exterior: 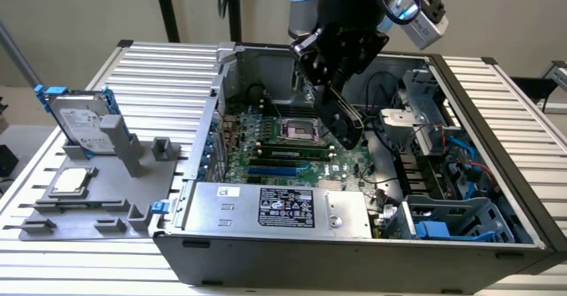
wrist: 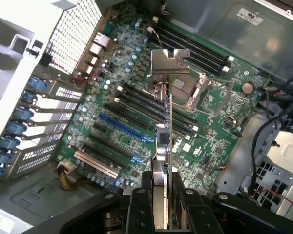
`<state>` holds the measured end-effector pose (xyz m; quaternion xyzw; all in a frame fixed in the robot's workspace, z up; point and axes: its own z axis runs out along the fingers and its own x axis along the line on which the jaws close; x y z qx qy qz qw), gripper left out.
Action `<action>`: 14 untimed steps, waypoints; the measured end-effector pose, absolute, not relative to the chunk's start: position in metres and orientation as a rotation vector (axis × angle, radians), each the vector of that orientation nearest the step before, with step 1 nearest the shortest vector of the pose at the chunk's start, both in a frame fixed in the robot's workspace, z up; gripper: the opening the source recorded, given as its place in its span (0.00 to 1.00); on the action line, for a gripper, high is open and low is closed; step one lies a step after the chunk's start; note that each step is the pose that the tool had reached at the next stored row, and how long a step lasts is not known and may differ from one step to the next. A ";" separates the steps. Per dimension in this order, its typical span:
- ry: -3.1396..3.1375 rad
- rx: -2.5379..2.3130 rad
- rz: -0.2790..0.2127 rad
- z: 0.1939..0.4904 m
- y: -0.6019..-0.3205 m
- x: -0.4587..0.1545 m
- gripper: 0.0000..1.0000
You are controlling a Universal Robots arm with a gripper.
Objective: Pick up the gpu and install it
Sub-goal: 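Insert the gpu into the slot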
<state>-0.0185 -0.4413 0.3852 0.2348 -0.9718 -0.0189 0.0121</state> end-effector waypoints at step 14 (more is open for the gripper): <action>-2.908 1.109 -0.054 0.385 -0.441 -0.018 0.27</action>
